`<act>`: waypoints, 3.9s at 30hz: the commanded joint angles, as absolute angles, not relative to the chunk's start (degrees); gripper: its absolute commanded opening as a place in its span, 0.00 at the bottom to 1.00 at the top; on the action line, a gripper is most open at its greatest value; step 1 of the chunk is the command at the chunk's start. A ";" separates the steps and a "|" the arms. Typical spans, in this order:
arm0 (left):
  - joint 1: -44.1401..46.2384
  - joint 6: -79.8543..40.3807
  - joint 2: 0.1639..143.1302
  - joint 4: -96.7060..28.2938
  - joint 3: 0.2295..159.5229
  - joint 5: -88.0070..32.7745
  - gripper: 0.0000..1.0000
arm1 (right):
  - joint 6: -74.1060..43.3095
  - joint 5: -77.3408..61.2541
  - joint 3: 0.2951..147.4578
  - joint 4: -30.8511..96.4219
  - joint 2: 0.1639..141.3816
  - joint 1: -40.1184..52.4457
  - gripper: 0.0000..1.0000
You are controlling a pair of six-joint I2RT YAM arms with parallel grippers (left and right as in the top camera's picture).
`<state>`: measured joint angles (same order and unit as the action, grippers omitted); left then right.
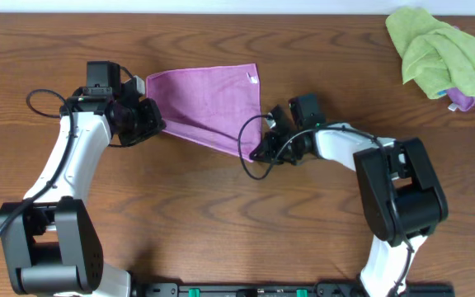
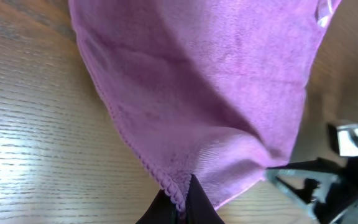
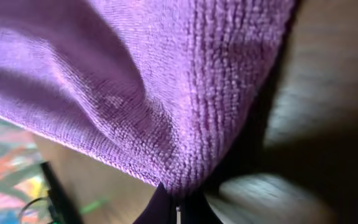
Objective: Fold the cloth
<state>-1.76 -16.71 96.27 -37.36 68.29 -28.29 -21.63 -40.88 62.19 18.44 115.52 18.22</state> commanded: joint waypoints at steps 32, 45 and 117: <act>-1.91 -18.39 106.94 -21.45 71.35 -16.29 0.06 | -13.17 -22.09 85.65 19.53 118.10 18.35 0.01; -2.02 -18.00 117.12 -20.10 82.19 -16.12 0.06 | -12.78 -22.55 108.12 24.40 135.46 18.17 0.01; 1.78 -11.99 117.12 -31.97 98.41 -12.86 0.73 | -12.91 -27.66 117.64 30.79 134.23 14.76 0.88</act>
<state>1.89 -13.04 117.97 -31.68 97.67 -13.85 -8.75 -23.68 116.55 32.21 133.97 14.20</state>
